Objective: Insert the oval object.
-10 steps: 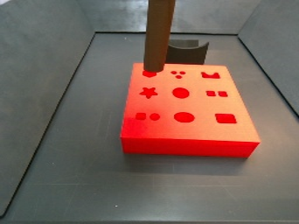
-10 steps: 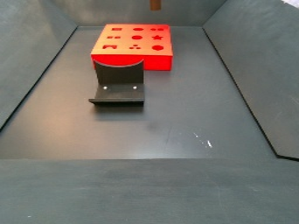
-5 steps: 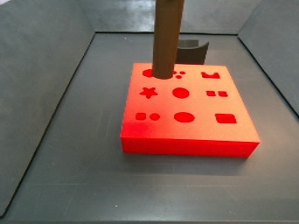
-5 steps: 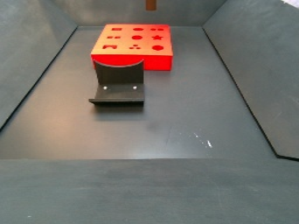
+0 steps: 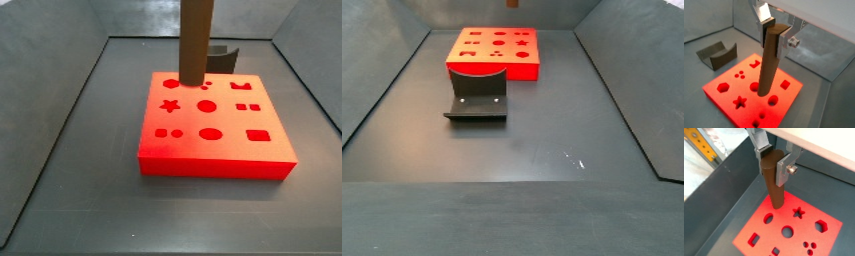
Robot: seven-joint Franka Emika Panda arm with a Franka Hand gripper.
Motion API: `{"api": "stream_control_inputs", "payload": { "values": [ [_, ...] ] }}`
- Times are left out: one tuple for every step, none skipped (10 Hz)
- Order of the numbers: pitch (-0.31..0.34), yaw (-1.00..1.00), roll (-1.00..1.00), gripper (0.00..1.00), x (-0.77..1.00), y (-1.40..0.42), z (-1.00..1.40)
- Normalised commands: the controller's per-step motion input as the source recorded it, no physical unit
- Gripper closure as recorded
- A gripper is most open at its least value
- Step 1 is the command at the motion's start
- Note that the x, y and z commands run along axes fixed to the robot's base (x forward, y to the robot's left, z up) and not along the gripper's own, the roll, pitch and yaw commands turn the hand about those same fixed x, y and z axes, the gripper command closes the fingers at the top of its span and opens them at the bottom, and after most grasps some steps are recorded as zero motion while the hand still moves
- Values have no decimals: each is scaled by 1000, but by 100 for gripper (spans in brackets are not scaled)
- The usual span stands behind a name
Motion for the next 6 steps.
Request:
{"api": "stream_control_inputs", "payload": {
  "values": [
    [-71, 260, 201, 100, 383, -80, 114],
    [-46, 403, 166, 100, 426, 0, 0],
    [0, 100, 173, 100, 143, -309, 0],
    [0, 0, 113, 100, 29, -214, 0],
    [0, 0, 0, 100, 31, 0, 0],
    [-60, -100, -41, 100, 280, 0, -226]
  ]
}}
